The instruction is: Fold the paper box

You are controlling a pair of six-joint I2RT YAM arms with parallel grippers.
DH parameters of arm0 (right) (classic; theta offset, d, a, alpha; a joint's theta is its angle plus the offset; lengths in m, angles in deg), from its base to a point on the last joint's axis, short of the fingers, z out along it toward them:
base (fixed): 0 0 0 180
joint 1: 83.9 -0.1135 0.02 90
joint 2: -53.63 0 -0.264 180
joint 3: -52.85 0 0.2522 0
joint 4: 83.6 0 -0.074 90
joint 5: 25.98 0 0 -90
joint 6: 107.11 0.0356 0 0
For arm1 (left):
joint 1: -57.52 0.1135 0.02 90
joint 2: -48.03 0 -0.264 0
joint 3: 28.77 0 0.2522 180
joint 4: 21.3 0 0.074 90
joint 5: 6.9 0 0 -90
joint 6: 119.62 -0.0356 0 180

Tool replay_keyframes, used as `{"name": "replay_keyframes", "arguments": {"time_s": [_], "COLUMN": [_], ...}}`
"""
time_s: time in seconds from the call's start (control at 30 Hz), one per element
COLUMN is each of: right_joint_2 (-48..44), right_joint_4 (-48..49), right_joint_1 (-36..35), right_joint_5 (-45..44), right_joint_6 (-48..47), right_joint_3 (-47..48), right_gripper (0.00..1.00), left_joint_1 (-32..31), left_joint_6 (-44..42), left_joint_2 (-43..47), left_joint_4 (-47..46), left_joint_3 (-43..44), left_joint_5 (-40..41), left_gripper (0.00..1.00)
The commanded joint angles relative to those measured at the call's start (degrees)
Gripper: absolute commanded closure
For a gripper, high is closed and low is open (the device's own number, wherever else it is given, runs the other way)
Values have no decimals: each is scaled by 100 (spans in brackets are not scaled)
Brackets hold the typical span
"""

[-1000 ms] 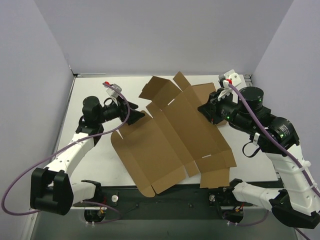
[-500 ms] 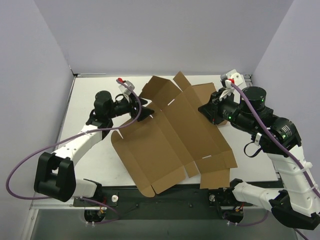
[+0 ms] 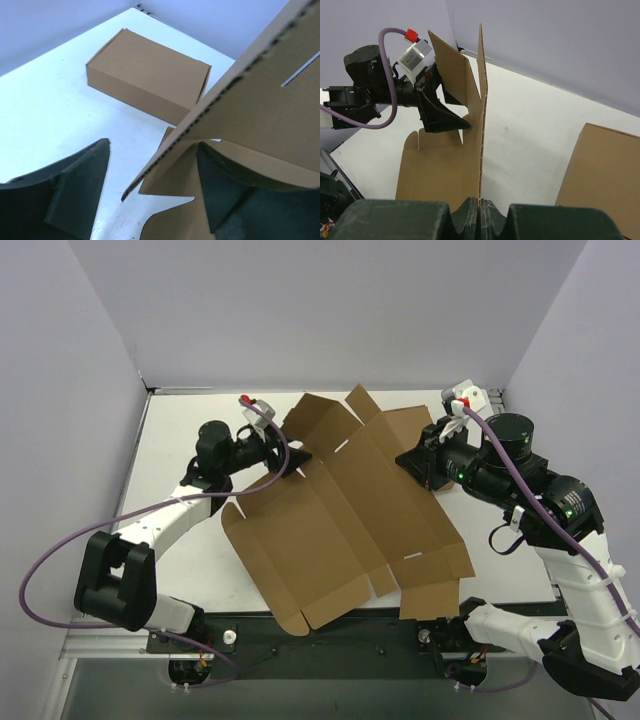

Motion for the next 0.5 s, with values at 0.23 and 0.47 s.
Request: {"name": "replay_keyframes", "arguments": {"time_s": [0.23, 0.47], "right_joint_2": [-86, -156], "right_joint_4": [309, 670], "right_joint_1": [29, -59], "right_joint_5": [-749, -1742], "right_joint_6": [337, 689], "right_joint_3": [-173, -630], "right_gripper": [100, 100], "left_joint_1": [-411, -973], "left_joint_6": [42, 165], "left_joint_2": [-119, -101], "left_joint_4": [166, 1001], "left_joint_3": [244, 393], "left_joint_5": [-319, 892], "left_gripper": [77, 93]}}
